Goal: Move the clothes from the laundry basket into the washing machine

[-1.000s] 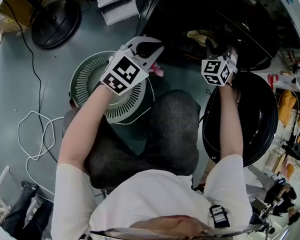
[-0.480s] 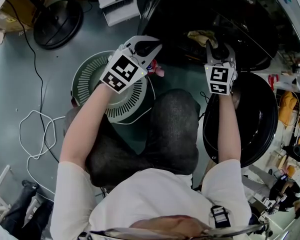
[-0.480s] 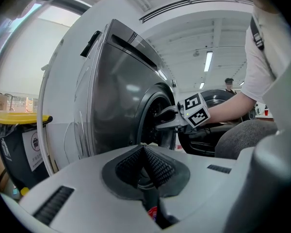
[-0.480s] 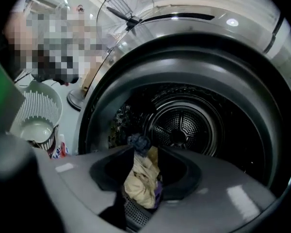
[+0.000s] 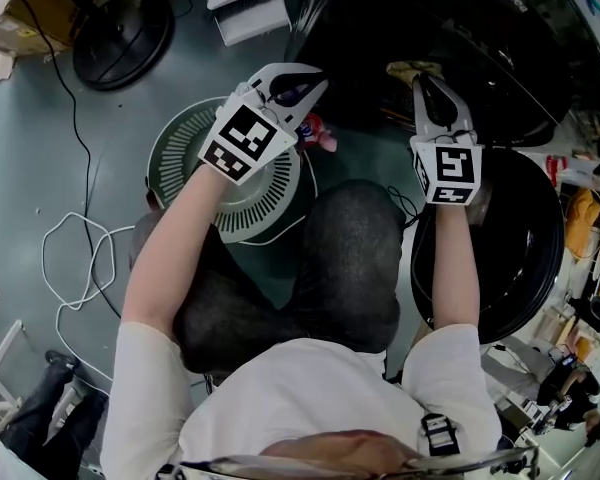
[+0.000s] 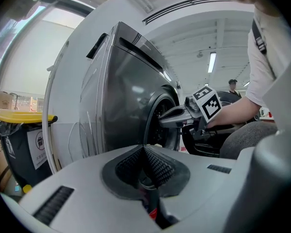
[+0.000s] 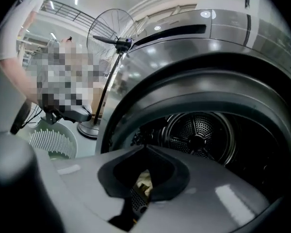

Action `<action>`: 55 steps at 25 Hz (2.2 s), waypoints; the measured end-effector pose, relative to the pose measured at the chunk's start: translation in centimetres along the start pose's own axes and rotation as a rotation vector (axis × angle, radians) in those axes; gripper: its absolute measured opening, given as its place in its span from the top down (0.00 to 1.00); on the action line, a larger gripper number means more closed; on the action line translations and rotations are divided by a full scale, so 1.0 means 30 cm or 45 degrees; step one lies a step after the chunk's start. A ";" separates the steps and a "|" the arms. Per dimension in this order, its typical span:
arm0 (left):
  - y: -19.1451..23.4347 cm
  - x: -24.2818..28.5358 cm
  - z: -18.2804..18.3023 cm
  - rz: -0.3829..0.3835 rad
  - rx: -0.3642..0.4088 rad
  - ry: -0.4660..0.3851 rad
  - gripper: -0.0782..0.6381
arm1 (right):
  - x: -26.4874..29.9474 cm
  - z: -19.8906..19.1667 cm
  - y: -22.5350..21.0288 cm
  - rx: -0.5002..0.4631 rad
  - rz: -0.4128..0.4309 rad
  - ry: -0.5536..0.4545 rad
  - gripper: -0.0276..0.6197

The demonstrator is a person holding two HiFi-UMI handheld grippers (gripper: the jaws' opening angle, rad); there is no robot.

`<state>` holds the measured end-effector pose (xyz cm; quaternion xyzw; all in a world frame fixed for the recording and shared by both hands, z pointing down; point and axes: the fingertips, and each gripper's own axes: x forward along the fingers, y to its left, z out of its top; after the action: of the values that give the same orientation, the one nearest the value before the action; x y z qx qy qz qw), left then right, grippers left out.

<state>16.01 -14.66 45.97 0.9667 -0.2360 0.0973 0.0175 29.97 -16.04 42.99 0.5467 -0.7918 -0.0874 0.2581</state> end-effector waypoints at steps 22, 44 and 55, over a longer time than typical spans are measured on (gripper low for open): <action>0.136 -0.123 0.051 0.188 -0.085 -0.079 0.88 | 0.064 0.143 0.289 0.121 0.383 -0.202 0.94; 0.274 -0.536 -0.047 0.408 -0.136 -0.090 0.88 | 0.239 0.263 0.692 0.070 0.781 -0.361 0.94; 0.253 -0.684 -0.227 0.546 -0.151 0.050 0.88 | 0.249 0.272 0.818 0.069 0.895 -0.375 0.94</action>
<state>-6.56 -11.56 48.54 0.8896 -0.4411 0.1036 0.0578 3.72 -14.51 48.71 0.2300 -0.9616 -0.0500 0.1413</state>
